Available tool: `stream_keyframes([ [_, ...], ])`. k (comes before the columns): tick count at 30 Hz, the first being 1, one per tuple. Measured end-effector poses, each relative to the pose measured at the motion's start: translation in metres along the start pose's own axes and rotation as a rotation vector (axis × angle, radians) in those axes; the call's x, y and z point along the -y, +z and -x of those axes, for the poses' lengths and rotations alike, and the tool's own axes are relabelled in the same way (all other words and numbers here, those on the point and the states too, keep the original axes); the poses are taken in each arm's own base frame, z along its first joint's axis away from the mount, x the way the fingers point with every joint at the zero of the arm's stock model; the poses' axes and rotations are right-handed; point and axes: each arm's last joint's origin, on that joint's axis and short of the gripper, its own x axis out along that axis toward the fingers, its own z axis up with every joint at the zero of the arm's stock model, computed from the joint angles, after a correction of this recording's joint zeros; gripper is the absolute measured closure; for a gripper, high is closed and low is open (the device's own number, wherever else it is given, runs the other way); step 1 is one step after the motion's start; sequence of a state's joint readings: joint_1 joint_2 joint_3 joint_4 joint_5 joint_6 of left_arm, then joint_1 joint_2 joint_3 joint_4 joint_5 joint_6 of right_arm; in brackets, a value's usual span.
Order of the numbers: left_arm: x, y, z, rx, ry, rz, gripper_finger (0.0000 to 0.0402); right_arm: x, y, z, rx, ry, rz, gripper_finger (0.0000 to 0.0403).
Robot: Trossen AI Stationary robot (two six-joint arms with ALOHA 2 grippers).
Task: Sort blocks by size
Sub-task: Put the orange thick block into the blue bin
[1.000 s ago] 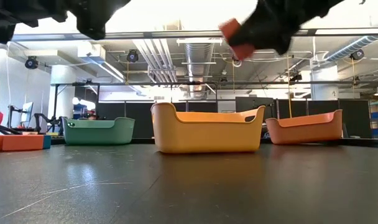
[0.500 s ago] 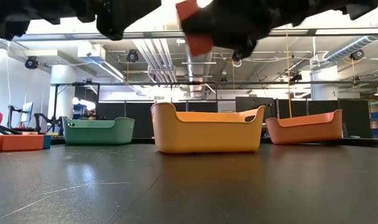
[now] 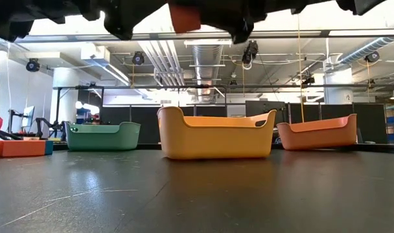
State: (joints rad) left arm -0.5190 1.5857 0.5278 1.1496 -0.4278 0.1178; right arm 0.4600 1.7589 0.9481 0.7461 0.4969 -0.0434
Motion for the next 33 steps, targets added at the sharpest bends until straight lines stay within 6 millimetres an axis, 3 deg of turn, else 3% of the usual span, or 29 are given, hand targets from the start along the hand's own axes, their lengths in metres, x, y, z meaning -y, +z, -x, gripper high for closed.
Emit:
stream_keyframes([
  [9, 0.005, 0.003, -0.015, 0.010, 0.013, -0.036, 0.0097, -0.001, 0.005, -0.002, 0.015, 0.001, 0.015, 0.0273],
  [23, 0.001, 0.004, -0.019, 0.001, 0.072, -0.033, 0.0218, 0.000, 0.006, -0.002, 0.022, -0.009, 0.014, 0.0273],
  [33, 0.001, 0.002, -0.020, -0.019, 0.052, -0.022, 0.0229, -0.001, 0.007, -0.002, 0.036, -0.001, 0.004, 0.0273],
])
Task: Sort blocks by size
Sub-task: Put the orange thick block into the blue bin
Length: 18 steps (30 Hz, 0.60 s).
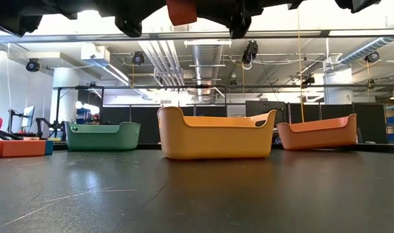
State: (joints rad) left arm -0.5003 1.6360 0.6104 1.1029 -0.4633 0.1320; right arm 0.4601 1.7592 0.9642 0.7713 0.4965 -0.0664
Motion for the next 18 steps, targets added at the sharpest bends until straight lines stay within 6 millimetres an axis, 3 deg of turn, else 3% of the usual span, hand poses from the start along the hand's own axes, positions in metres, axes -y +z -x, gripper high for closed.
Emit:
stream_keyframes([
  [4, 0.000, 0.001, -0.001, -0.003, 0.024, 0.010, 0.0236, 0.000, 0.000, 0.000, 0.003, -0.002, -0.004, 0.0273],
  [11, 0.001, 0.003, -0.002, 0.001, 0.013, 0.011, 0.0287, 0.000, 0.000, 0.000, 0.000, -0.001, -0.017, 0.0267],
  [18, -0.005, 0.018, 0.002, 0.003, 0.028, 0.046, 0.0287, 0.001, -0.001, 0.000, -0.004, -0.004, -0.046, 0.0207],
])
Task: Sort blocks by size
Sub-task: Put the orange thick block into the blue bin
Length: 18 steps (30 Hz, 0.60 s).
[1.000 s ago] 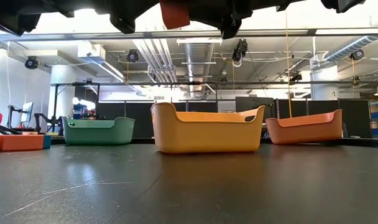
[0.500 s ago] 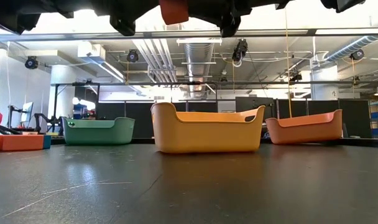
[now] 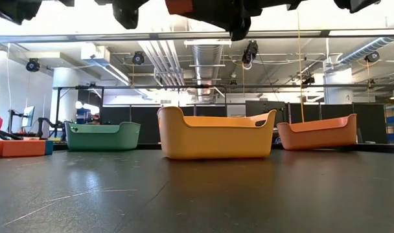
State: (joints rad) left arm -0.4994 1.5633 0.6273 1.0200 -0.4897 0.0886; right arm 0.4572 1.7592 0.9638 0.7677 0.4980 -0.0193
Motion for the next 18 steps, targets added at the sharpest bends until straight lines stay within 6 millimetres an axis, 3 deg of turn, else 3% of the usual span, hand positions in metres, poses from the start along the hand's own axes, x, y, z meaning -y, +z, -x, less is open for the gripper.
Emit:
stream_keyframes([
  [6, -0.022, 0.023, 0.018, -0.140, 0.158, -0.003, 0.0287, 0.003, -0.003, -0.001, -0.027, -0.037, 0.012, 0.0157],
  [10, -0.064, 0.031, 0.036, -0.269, 0.495, 0.026, 0.0287, -0.004, -0.008, 0.002, -0.067, 0.035, -0.017, 0.0134],
  [14, -0.107, 0.029, 0.062, -0.382, 0.807, 0.110, 0.0287, 0.001, -0.012, 0.001, -0.105, -0.003, -0.046, 0.0119],
  [18, -0.151, 0.029, 0.077, -0.477, 1.010, 0.230, 0.0287, -0.001, -0.014, 0.002, -0.123, 0.007, -0.058, 0.0116],
])
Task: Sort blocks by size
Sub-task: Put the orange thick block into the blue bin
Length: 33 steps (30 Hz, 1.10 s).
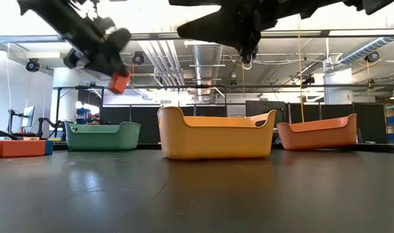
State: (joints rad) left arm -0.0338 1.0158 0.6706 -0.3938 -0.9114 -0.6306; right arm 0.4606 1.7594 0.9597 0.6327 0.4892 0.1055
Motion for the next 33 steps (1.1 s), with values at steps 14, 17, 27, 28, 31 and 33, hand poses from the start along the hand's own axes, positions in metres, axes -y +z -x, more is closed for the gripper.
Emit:
stream_keyframes([
  [14, -0.119, 0.044, -0.114, -0.417, 0.286, 0.215, 0.0287, 0.002, -0.002, 0.000, -0.006, -0.010, 0.003, 0.0144],
  [17, -0.127, 0.046, -0.131, -0.507, 0.339, 0.204, 0.0287, 0.002, -0.003, 0.000, -0.012, -0.012, 0.007, 0.0149],
  [27, -0.137, 0.036, -0.199, -0.835, 0.381, 0.165, 0.0287, 0.003, -0.007, 0.001, -0.028, -0.014, -0.010, 0.0149],
  [28, -0.138, 0.034, -0.204, -0.861, 0.384, 0.170, 0.0287, 0.003, -0.007, 0.001, -0.036, -0.014, -0.011, 0.0147],
  [31, -0.138, 0.026, -0.218, -0.921, 0.395, 0.169, 0.0287, 0.003, -0.012, 0.002, -0.073, -0.020, -0.019, 0.0141],
  [33, -0.139, 0.020, -0.225, -0.954, 0.396, 0.170, 0.0287, 0.004, -0.015, 0.002, -0.092, -0.024, -0.027, 0.0137],
])
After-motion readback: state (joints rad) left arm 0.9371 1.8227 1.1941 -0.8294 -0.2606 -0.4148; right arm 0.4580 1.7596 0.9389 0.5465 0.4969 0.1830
